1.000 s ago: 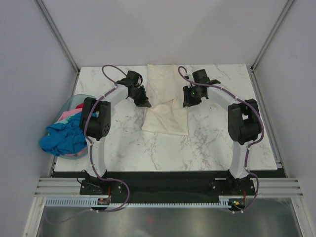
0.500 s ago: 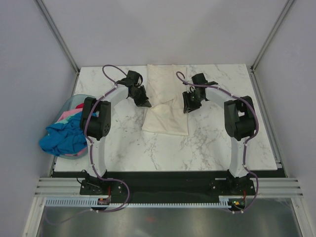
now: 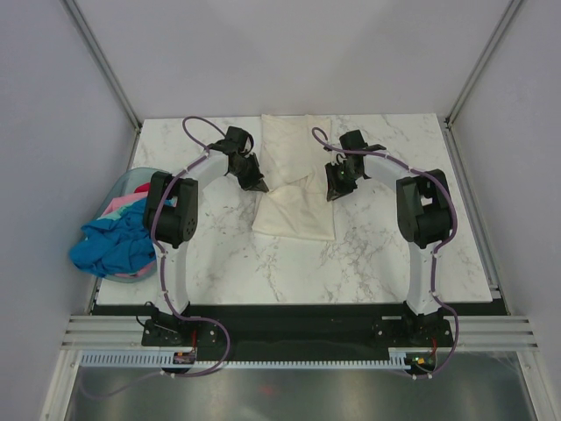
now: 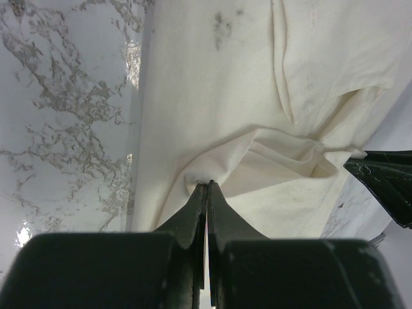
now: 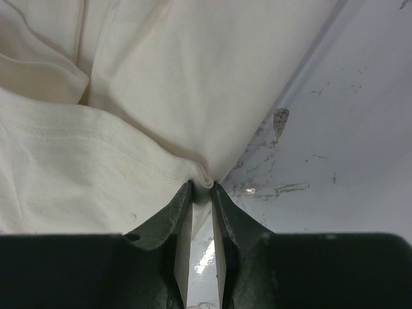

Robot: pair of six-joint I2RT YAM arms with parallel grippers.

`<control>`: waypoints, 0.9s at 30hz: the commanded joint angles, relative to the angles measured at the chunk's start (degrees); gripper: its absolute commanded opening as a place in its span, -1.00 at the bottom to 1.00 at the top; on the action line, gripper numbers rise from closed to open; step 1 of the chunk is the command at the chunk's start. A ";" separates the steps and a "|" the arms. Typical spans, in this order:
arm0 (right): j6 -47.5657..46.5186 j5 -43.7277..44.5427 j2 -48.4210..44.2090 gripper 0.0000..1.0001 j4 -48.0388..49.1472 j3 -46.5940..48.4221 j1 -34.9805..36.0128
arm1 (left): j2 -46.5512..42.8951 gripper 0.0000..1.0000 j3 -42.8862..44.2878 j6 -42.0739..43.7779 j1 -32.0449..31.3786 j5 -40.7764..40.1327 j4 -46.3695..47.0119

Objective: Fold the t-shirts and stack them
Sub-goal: Fold the tshirt

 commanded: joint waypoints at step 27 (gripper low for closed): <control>1.25 2.05 -3.29 -0.85 3.21 2.27 -0.12 | 0.36 -0.95 2.90 1.14 0.38 1.87 -0.64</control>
